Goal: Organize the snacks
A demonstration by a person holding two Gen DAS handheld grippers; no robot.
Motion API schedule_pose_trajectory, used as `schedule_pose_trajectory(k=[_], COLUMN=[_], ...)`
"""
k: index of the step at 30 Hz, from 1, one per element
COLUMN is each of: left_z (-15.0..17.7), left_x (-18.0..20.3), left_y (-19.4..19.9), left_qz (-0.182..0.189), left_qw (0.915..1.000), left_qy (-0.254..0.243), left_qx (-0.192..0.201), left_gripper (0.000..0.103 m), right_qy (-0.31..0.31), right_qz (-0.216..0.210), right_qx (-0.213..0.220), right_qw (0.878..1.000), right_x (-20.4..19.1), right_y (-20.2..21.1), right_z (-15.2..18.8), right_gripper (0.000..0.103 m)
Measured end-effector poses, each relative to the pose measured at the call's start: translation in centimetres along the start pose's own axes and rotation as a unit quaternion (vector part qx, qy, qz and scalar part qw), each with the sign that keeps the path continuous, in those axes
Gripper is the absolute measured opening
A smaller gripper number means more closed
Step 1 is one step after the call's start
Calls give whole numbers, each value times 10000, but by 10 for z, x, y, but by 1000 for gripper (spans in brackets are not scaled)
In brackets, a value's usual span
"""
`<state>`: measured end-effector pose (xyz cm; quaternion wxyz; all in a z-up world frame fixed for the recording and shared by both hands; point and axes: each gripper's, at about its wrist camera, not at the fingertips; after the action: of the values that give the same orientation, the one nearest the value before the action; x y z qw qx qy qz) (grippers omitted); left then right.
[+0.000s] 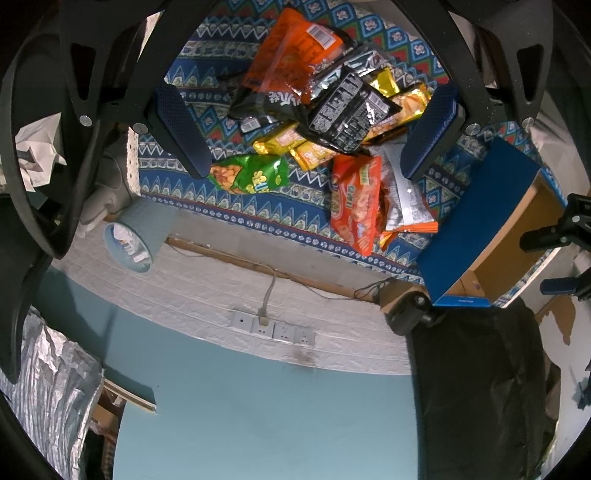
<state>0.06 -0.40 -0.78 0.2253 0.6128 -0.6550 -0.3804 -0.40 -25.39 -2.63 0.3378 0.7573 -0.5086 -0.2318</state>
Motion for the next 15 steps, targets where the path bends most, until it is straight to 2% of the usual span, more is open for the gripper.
schedule_pose_trajectory(k=[15], left_z=[0], left_x=[-1], left_y=[-2], left_qz=[49], left_qw=[10000], left_qy=[33], left_qx=[-55], left_gripper=[102], right_qy=[-2], right_qz=[14], right_qx=[-69], right_qw=[10000], right_x=[2], right_y=[0], right_z=[0], right_gripper=[100])
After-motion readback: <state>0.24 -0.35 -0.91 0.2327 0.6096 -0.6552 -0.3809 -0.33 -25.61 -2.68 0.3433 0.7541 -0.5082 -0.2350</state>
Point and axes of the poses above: each gripper's, at about its wrist camera, not at the fingertips, and y roughly against the way its jaws point, x to its right, z to its underside, and after that the axes turned 5 degrees about -z, right-handed
